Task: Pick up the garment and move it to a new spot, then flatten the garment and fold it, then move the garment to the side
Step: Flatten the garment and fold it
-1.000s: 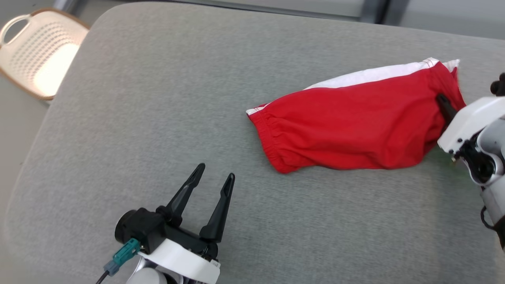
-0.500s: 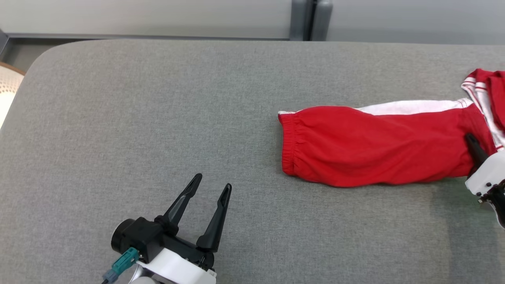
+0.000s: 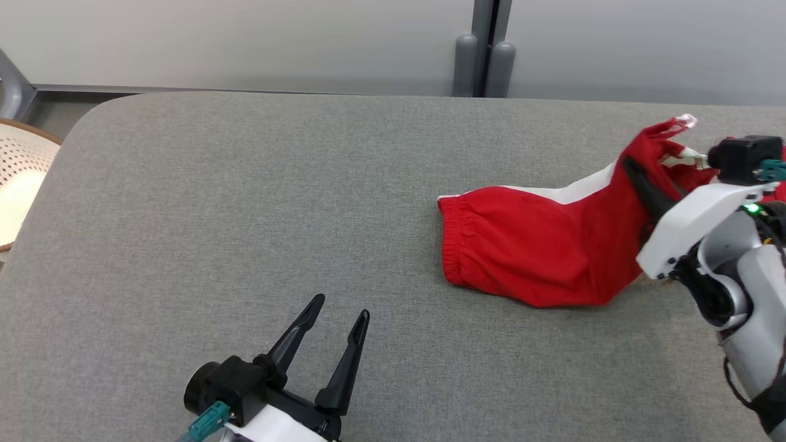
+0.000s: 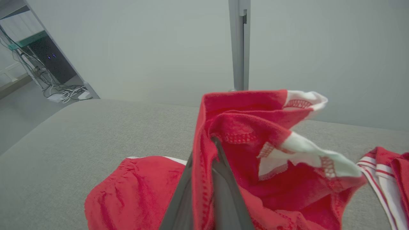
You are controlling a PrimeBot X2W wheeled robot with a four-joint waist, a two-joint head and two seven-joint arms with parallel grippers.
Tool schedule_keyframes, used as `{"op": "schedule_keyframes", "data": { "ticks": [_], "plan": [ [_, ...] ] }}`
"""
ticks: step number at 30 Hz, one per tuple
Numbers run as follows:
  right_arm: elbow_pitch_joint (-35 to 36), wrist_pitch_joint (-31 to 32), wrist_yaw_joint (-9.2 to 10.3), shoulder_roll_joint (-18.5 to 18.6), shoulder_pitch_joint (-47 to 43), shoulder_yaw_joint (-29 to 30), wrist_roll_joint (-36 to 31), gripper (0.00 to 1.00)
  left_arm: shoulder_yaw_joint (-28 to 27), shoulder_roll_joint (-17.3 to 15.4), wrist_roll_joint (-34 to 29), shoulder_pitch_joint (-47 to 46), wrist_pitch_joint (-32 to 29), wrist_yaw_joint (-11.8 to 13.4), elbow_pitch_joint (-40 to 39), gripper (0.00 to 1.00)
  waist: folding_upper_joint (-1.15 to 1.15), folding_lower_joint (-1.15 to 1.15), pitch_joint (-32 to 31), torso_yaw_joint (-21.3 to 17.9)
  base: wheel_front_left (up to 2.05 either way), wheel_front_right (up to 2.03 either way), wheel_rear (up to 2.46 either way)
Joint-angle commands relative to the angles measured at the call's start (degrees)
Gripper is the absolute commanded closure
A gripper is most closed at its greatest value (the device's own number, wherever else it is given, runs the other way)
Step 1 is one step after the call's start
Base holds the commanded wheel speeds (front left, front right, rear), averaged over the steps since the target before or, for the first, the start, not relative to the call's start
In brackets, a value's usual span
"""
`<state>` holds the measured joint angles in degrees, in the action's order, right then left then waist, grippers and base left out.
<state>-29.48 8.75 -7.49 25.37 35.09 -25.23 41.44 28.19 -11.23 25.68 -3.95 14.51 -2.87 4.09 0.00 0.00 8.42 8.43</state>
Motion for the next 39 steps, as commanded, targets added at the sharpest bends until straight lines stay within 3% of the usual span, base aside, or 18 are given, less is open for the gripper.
{"op": "schedule_keyframes", "data": {
  "ticks": [1,12,13,14,20,24,28,32,37,38,39],
  "plan": [
    [1.4,1.7,0.02,-1.5,0.7,-1.4,-1.2,1.00,0.1,0.1,0.2,0.3,-0.1,0.3,0.0,0.00,0.00,0.00,-0.5,1.1,0.00,0.00,0.00],
    [-1.4,9.3,0.02,-10.6,2.1,-10.2,-2.8,1.00,1.7,1.1,0.7,0.4,-0.1,-0.3,1.1,0.00,0.00,0.00,-0.9,5.8,0.00,0.00,0.00],
    [-2.2,9.4,0.01,-11.3,2.3,-10.6,-3.2,0.60,1.8,1.1,0.8,0.4,-0.1,-0.3,1.2,0.00,0.00,0.00,-0.9,6.0,0.00,0.00,0.00],
    [-2.6,9.0,0.01,-12.1,2.5,-11.1,-3.3,0.00,1.8,1.2,0.8,0.3,-0.1,-0.3,1.2,0.00,0.00,0.00,-0.8,6.2,0.00,0.00,0.00],
    [-0.6,5.0,0.02,-14.1,1.9,-11.0,0.3,0.00,1.6,1.4,1.0,0.5,0.1,0.0,1.4,0.00,0.00,0.00,-0.7,6.1,0.00,0.00,0.00],
    [5.2,0.7,0.02,-10.9,0.2,-9.4,2.1,0.00,0.7,1.3,1.0,1.1,0.3,0.5,1.2,0.00,0.00,0.00,-1.5,4.3,0.00,0.00,0.00],
    [7.4,-4.5,0.01,-5.6,-3.2,-3.8,-2.8,0.00,-0.7,1.3,0.4,1.6,0.6,1.2,0.2,0.00,0.00,0.00,-2.7,1.8,0.00,0.00,0.00],
    [6.9,-8.3,0.01,-2.8,-8.7,1.8,-9.9,0.00,-3.8,1.8,-0.7,2.8,0.7,2.4,-1.6,0.00,0.00,0.00,-3.5,-0.8,0.00,0.00,0.00],
    [6.8,-12.5,0.01,-5.1,-16.6,6.1,-15.0,0.00,-8.0,3.4,-4.3,5.2,0.7,2.7,-3.6,0.00,0.00,0.00,-4.2,-1.8,0.00,0.00,0.00],
    [6.8,-13.0,0.01,-5.8,-17.8,6.6,-15.7,0.12,-8.5,3.8,-4.9,5.6,0.7,2.4,-3.8,0.00,0.00,0.00,-4.2,-1.8,0.00,0.00,0.00],
    [6.8,-13.4,0.01,-6.4,-18.7,7.1,-16.3,0.38,-9.0,4.2,-5.6,6.1,0.7,2.1,-4.0,0.00,0.00,0.00,-4.2,-1.6,0.00,0.00,0.00]
  ]
}}
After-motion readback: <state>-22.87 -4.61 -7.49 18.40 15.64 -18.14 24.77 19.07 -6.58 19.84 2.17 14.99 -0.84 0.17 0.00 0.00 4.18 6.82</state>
